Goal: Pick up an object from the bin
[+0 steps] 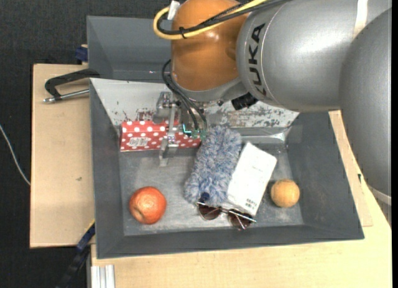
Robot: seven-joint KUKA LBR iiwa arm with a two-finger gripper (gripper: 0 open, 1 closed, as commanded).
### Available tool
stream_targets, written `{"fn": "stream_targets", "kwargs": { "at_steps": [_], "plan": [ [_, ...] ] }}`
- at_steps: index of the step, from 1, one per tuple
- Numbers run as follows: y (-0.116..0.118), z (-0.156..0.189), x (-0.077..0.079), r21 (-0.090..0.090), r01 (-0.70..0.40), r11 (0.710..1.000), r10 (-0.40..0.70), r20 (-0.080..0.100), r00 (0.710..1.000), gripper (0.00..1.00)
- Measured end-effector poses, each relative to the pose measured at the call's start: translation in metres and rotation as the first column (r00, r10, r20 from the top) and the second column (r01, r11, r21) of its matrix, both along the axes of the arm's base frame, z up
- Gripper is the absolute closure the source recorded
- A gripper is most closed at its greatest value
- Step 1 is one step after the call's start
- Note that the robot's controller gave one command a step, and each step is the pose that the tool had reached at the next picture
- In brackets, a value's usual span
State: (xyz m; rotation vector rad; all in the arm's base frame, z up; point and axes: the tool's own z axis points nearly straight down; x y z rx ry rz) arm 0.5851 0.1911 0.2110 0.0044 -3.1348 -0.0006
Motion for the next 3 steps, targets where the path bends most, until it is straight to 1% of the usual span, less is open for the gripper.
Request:
{"fn": "stream_targets", "kwargs": {
  "at_steps": [1, 2, 3],
  "plan": [
    [-0.001, 0.005, 0.002, 0.002, 0.003, 1.0, -0.003, 0.008, 1.0, 1.0],
    [-0.001, 0.005, 0.002, 0.002, 0.003, 1.0, -0.003, 0.008, 1.0, 1.0],
    [0.028, -0.036, 0.004, 0.001, -0.485, 0.874, 0.485, 0.008, 0.874, 0.0]
  ]
}}
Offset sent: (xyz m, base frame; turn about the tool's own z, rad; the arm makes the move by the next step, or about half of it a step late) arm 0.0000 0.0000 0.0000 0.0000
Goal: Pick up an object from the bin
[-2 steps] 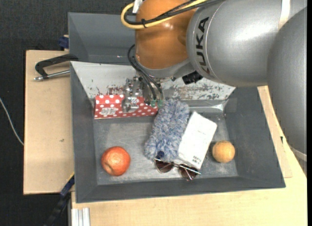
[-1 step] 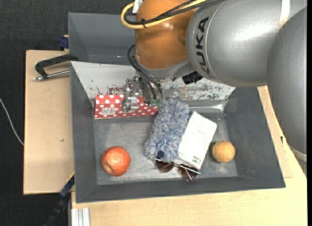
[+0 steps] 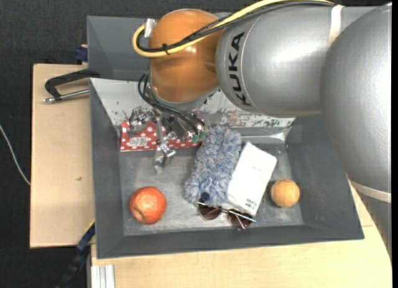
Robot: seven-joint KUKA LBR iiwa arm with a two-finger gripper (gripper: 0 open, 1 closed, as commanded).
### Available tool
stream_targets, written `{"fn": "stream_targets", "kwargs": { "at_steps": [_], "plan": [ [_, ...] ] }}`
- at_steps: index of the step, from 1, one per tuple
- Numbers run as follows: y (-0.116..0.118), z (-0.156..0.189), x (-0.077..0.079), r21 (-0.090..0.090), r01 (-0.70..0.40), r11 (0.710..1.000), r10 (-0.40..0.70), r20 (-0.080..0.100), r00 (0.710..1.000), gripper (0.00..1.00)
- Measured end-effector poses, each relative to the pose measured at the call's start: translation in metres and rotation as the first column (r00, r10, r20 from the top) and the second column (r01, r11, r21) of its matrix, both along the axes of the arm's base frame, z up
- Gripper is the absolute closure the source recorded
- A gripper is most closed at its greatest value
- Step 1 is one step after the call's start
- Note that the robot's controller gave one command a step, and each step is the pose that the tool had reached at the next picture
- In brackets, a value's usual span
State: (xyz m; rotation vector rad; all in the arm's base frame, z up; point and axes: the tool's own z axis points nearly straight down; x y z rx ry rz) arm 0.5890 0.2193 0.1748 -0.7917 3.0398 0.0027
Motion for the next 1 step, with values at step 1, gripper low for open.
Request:
{"fn": "stream_targets", "kwargs": {
  "at_steps": [1],
  "plan": [
    [-0.0003, 0.0007, 0.0004, 0.001, 0.002, 1.0, -0.002, 0.001, 1.0, 0.0]
  ]
}}
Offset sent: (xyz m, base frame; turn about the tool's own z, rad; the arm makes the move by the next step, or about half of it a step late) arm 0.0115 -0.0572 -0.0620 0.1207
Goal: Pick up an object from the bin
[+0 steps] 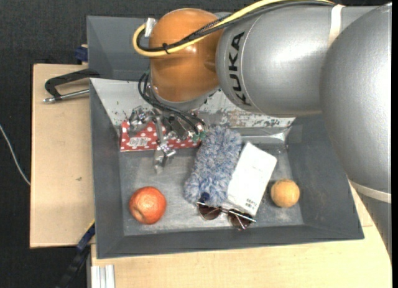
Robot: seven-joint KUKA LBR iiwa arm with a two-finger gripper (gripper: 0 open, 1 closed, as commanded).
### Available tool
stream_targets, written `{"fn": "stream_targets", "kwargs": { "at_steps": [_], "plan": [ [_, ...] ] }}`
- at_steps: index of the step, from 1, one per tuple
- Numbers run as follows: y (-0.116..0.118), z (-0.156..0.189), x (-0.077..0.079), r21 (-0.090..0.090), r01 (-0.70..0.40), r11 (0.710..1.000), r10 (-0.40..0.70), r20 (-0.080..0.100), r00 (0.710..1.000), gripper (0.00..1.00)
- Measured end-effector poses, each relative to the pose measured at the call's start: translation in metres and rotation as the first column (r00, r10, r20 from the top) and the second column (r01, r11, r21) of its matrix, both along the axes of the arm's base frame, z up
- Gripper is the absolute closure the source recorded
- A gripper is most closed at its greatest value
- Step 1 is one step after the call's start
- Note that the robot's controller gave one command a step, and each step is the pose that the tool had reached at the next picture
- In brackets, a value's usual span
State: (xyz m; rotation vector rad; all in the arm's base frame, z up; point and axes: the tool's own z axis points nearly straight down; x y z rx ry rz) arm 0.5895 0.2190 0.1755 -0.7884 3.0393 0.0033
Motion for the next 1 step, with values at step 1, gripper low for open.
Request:
{"fn": "stream_targets", "kwargs": {
  "at_steps": [1],
  "plan": [
    [-0.0276, -0.0309, 0.0068, 0.002, 0.06, 0.998, -0.06, 0.004, 0.998, 0.0]
  ]
}}
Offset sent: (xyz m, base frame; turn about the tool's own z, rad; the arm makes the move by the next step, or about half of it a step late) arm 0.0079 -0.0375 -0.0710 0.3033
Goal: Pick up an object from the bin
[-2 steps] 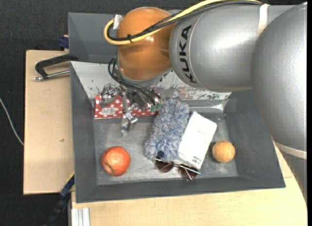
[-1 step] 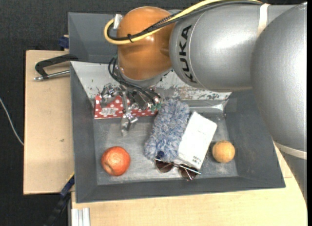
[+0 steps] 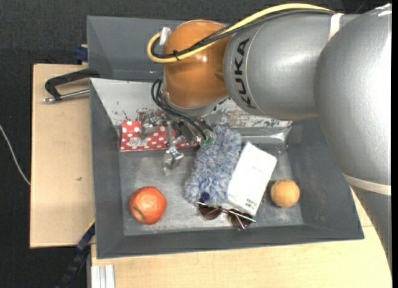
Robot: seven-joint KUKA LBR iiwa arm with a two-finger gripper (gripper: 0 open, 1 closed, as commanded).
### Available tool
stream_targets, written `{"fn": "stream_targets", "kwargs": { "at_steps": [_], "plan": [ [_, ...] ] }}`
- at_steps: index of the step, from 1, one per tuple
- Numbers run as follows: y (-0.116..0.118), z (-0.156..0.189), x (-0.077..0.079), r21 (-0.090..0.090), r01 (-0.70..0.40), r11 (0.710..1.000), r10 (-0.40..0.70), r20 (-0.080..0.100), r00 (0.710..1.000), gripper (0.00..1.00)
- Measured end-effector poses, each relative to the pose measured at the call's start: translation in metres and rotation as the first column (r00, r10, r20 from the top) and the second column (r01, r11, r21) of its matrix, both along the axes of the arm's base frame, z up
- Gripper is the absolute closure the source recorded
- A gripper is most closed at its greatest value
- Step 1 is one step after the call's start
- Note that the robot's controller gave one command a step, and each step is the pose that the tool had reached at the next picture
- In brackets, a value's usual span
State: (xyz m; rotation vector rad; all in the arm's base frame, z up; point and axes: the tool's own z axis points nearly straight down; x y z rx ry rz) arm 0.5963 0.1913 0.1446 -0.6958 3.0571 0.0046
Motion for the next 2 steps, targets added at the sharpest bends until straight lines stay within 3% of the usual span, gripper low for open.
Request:
{"fn": "stream_targets", "kwargs": {
  "at_steps": [1, 2],
  "plan": [
    [-0.009, -0.015, 0.002, 0.004, 0.223, 0.975, -0.223, 0.004, 0.975, 0.0],
    [-0.11, -0.051, 0.006, -0.005, -0.198, 0.98, 0.198, -0.006, 0.98, 1.0]
  ]
}}
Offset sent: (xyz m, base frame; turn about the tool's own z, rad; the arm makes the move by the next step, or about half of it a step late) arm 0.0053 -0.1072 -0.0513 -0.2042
